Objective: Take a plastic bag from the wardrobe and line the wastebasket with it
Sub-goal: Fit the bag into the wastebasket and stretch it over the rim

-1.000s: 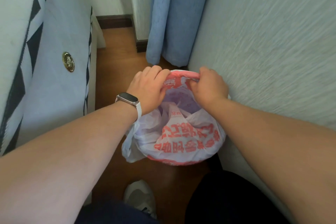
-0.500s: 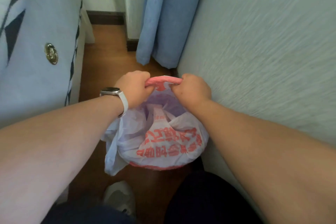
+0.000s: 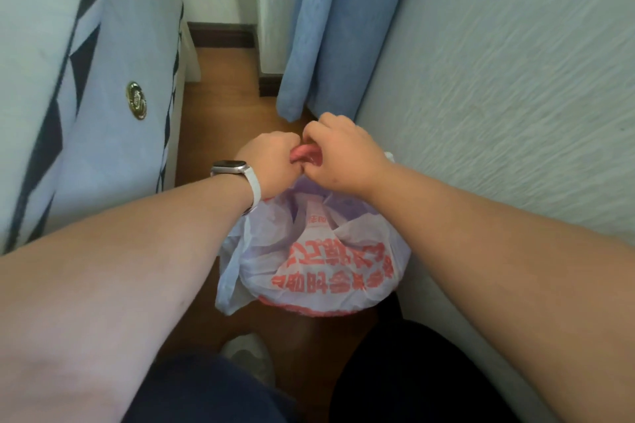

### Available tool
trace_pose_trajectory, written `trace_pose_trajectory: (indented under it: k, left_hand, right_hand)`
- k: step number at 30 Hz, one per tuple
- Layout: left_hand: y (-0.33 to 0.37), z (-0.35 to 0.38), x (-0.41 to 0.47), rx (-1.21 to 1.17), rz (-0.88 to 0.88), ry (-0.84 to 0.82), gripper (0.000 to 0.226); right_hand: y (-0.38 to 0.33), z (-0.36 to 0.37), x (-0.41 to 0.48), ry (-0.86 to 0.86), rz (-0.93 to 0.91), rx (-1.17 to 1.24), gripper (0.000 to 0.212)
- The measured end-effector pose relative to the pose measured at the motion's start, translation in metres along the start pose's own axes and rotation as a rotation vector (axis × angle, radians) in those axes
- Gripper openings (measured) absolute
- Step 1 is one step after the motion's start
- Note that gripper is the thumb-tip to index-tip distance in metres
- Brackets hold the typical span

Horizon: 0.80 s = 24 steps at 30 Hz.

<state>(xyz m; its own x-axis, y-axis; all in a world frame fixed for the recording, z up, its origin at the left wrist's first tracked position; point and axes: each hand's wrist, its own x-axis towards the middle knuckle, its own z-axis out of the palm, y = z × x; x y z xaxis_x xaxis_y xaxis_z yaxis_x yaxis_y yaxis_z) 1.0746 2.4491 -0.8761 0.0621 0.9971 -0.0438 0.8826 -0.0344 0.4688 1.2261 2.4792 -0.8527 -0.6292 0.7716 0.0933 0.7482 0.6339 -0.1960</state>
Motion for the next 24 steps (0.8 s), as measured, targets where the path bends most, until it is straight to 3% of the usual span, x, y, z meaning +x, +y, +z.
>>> trace_pose_trajectory:
  k: [5,9,13,17,24]
  left_hand:
    - [-0.003,0.005,-0.002,0.017,0.108,0.181,0.021]
    - [-0.001,0.008,-0.006,0.222,0.27,0.309,0.041]
    - [0.006,0.011,-0.007,0.227,0.353,0.313,0.022]
    - [0.005,0.013,-0.005,0.091,0.246,0.299,0.015]
    - [0.006,0.013,-0.001,0.057,0.043,0.127,0.028]
  right_hand:
    - [0.008,0.009,-0.008,0.002,0.093,0.017,0.024]
    - [0.02,0.006,-0.009,-0.002,0.263,0.029,0.026]
    - [0.025,0.009,-0.012,0.007,0.376,0.029,0.031]
    - [0.028,0.012,-0.016,0.047,0.426,0.025,0.032]
    - [0.034,0.015,-0.02,0.082,0.477,0.029,0.035]
